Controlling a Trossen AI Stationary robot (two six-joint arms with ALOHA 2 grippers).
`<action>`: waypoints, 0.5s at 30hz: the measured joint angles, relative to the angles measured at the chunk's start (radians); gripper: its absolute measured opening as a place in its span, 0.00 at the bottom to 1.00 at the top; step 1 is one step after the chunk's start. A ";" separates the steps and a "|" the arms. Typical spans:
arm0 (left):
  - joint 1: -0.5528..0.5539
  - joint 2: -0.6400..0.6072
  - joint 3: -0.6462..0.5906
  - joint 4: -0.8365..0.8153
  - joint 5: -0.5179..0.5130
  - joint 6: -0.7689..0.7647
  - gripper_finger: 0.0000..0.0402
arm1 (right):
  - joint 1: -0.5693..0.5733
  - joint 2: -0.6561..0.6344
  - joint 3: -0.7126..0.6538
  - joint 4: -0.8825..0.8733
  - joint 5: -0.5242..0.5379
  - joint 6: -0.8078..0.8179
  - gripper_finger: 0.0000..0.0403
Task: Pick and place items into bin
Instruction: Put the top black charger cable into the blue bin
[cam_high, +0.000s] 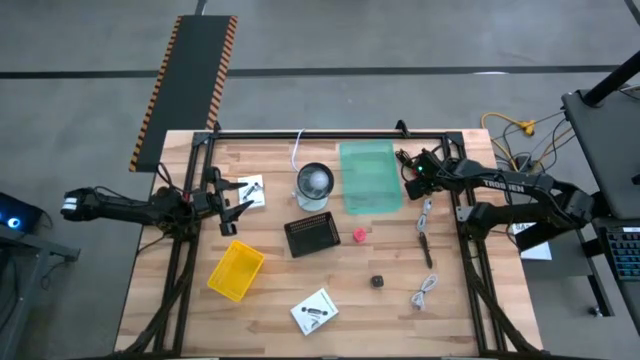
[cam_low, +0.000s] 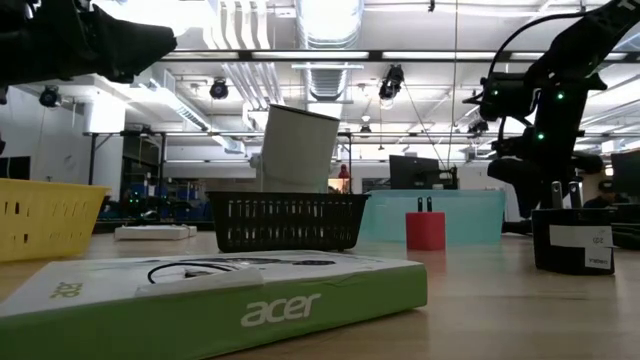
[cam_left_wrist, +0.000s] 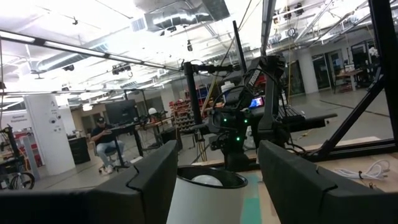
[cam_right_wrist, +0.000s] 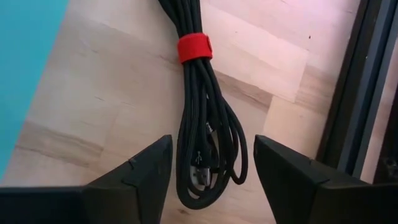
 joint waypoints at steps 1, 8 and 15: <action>0.000 0.000 0.000 0.000 0.000 0.000 0.52 | 0.000 0.000 0.000 0.001 0.000 0.000 0.55; 0.000 0.000 0.000 0.000 0.000 0.000 0.52 | 0.000 0.000 -0.002 0.005 -0.005 0.002 0.60; 0.000 0.000 0.000 -0.001 0.000 0.000 0.52 | 0.000 0.000 -0.008 0.006 -0.016 0.003 0.60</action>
